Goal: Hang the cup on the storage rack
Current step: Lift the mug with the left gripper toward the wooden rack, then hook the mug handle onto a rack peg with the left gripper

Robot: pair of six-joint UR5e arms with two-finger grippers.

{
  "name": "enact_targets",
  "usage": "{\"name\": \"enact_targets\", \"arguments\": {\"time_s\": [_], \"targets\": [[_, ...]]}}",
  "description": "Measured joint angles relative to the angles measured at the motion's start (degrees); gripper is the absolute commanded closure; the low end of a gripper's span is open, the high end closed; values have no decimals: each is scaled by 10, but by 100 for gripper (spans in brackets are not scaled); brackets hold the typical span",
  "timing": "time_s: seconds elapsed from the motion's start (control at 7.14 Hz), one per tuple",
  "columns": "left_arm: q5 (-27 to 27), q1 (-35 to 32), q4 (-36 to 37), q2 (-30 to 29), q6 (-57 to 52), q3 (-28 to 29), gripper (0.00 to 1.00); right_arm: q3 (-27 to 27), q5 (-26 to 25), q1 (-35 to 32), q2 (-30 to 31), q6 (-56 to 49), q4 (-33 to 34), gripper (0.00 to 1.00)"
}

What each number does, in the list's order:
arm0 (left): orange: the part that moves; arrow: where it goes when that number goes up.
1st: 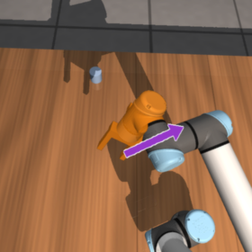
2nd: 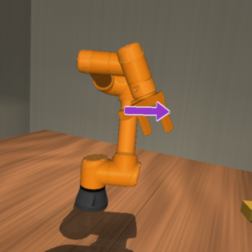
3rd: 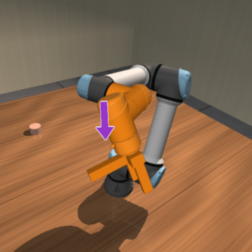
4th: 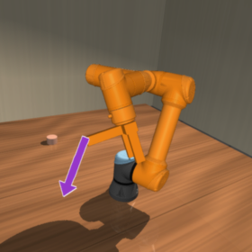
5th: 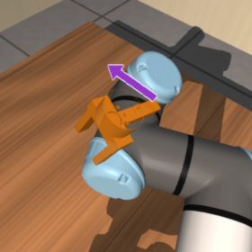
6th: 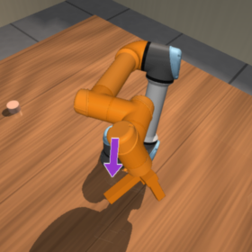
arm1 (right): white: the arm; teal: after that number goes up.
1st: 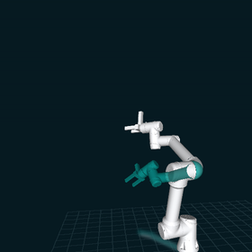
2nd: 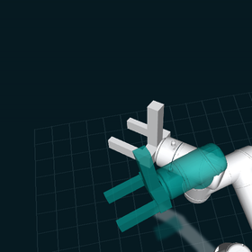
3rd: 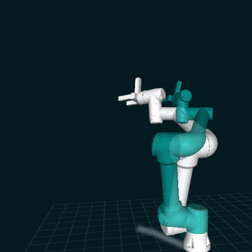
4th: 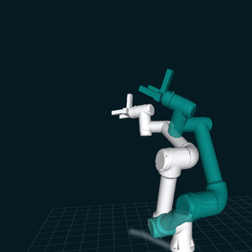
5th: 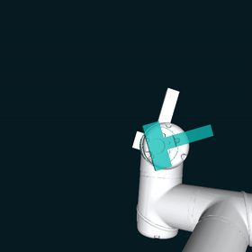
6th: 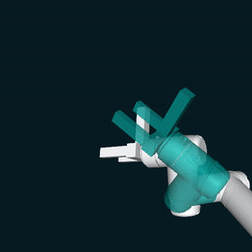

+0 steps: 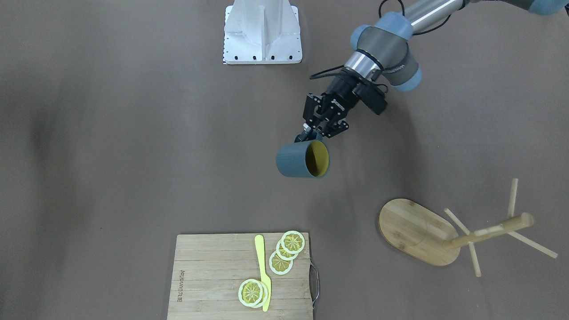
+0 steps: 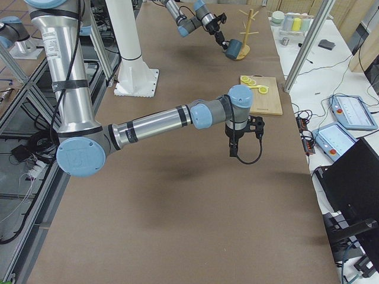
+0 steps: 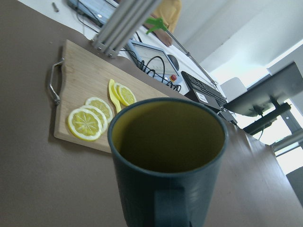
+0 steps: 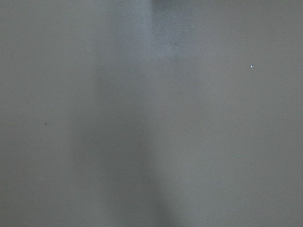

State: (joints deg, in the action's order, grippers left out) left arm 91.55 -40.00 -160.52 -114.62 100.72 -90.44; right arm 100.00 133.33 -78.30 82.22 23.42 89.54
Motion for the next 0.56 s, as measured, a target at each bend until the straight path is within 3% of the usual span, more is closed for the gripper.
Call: {"name": "enact_targets", "arguments": {"time_s": [0.28,0.56], "targets": [[25,-69,-16,-26,201,30,100,0,1,-12,11,-27,-2,0],[-3,-109,-78,-33,369,71,100,4,1,-13,11,-32,-4,0]]}}
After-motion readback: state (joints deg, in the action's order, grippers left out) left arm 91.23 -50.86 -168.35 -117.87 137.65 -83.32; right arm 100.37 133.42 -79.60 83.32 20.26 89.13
